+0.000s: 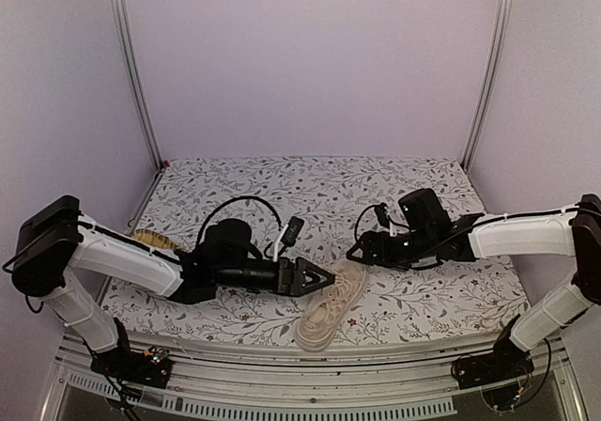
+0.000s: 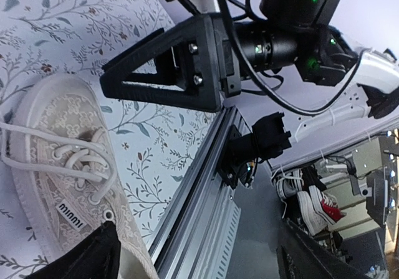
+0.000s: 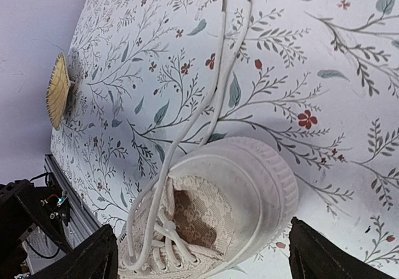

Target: Tie the shoes

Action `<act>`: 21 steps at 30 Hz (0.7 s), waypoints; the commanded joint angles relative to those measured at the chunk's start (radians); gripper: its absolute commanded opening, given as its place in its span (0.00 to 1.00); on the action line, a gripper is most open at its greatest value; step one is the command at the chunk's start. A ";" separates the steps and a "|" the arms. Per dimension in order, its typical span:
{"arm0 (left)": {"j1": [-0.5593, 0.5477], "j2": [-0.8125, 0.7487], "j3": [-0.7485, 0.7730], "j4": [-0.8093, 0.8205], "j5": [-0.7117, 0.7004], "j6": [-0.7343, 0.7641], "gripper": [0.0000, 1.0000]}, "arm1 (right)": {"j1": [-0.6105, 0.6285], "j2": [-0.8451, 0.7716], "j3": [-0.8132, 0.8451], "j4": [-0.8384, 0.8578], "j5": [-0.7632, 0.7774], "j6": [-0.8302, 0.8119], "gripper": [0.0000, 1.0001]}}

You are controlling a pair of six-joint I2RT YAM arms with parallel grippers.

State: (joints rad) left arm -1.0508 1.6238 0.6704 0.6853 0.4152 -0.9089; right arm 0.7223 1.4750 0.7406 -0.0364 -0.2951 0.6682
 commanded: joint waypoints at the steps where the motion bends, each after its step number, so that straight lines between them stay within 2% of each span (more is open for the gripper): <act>1: 0.032 -0.097 0.028 -0.237 -0.202 0.072 0.88 | 0.000 0.003 0.123 -0.134 0.051 -0.152 0.94; 4: 0.066 -0.114 0.070 -0.393 -0.287 0.098 0.88 | 0.018 0.022 0.198 -0.260 0.095 -0.181 0.90; 7: 0.076 -0.126 0.080 -0.394 -0.312 0.132 0.86 | 0.038 0.040 0.235 -0.311 0.089 -0.137 0.83; 10: 0.084 -0.127 0.083 -0.396 -0.341 0.143 0.86 | 0.062 0.067 0.241 -0.270 0.019 -0.048 0.74; 15: 0.092 -0.116 0.072 -0.388 -0.338 0.142 0.86 | 0.096 0.144 0.259 -0.240 0.027 0.066 0.64; 21: 0.092 -0.126 0.000 -0.320 -0.291 0.104 0.86 | 0.127 0.205 0.306 -0.249 0.000 0.065 0.55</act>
State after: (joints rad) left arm -0.9699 1.5131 0.7189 0.3294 0.1020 -0.7937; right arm 0.8303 1.6531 0.9901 -0.2794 -0.2718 0.7071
